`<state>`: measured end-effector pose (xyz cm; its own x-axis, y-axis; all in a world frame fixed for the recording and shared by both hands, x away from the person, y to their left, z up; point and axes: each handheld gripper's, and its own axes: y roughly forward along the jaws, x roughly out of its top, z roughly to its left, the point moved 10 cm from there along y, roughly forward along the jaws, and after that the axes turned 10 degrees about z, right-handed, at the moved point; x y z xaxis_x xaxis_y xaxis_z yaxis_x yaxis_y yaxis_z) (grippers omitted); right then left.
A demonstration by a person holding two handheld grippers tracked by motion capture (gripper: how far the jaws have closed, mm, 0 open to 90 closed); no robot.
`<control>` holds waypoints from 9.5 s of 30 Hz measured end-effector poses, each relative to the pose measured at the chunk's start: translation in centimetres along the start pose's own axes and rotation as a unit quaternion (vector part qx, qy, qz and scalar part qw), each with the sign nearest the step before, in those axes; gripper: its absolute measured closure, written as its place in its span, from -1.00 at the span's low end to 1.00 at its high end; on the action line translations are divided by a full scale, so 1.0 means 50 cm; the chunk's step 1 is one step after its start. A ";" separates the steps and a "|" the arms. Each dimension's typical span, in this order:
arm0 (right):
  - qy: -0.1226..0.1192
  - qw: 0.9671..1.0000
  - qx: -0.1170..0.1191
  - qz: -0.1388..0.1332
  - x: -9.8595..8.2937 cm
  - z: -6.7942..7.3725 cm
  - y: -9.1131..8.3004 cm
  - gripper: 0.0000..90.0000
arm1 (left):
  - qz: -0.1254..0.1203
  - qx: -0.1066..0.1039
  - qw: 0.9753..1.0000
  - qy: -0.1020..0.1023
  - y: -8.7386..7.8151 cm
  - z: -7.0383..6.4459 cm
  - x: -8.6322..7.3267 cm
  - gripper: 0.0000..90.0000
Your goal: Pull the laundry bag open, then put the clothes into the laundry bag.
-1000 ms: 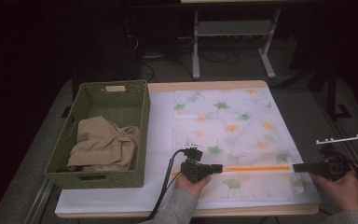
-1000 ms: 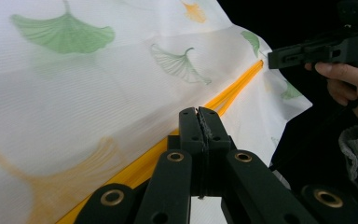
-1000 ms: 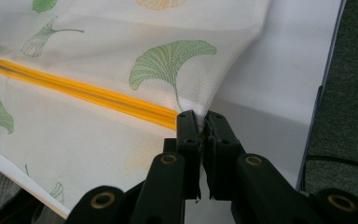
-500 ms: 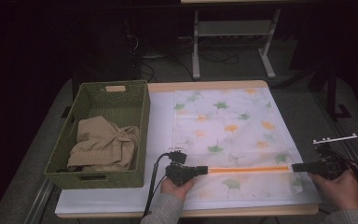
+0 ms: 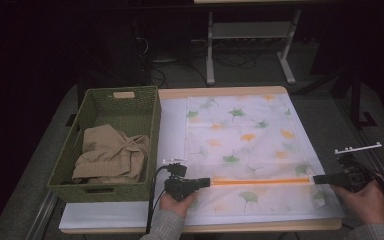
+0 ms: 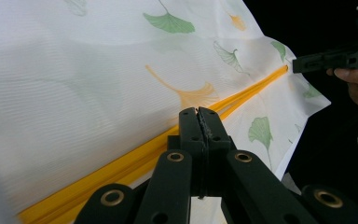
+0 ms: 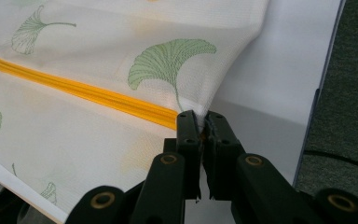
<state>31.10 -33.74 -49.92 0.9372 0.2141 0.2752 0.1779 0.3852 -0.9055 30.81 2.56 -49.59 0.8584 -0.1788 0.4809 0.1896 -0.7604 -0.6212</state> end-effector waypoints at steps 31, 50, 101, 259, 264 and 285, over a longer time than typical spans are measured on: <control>0.013 1.000 -0.014 0.000 -0.010 -0.032 -0.017 0.88 | -0.012 0.046 0.999 0.008 -0.068 0.032 -0.006 1.00; -0.001 1.000 -0.002 -0.017 -0.010 -0.022 -0.023 0.61 | -0.005 0.082 0.996 0.025 -0.073 0.029 -0.010 0.83; -0.188 0.981 0.032 -0.043 0.092 0.209 0.018 -0.09 | 0.021 0.020 0.996 0.082 -0.104 -0.047 0.051 -0.16; -0.262 0.964 0.034 -0.008 0.101 0.250 0.094 -0.35 | 0.206 0.272 0.939 -0.053 -0.394 0.365 0.067 0.98; -0.263 0.964 0.034 -0.006 0.100 0.248 0.096 -0.35 | 0.183 0.224 0.956 -0.044 -0.410 0.329 0.074 0.99; -0.302 0.953 0.028 -0.003 0.110 0.272 0.105 -0.32 | 0.084 0.063 0.994 -0.026 -0.478 0.231 0.062 0.99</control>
<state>33.13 -18.32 -48.78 0.5898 0.6824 0.4318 0.1513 0.4319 -0.8891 34.45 27.38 -40.40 0.9062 -0.2608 0.3327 0.0972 -0.6373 -0.7645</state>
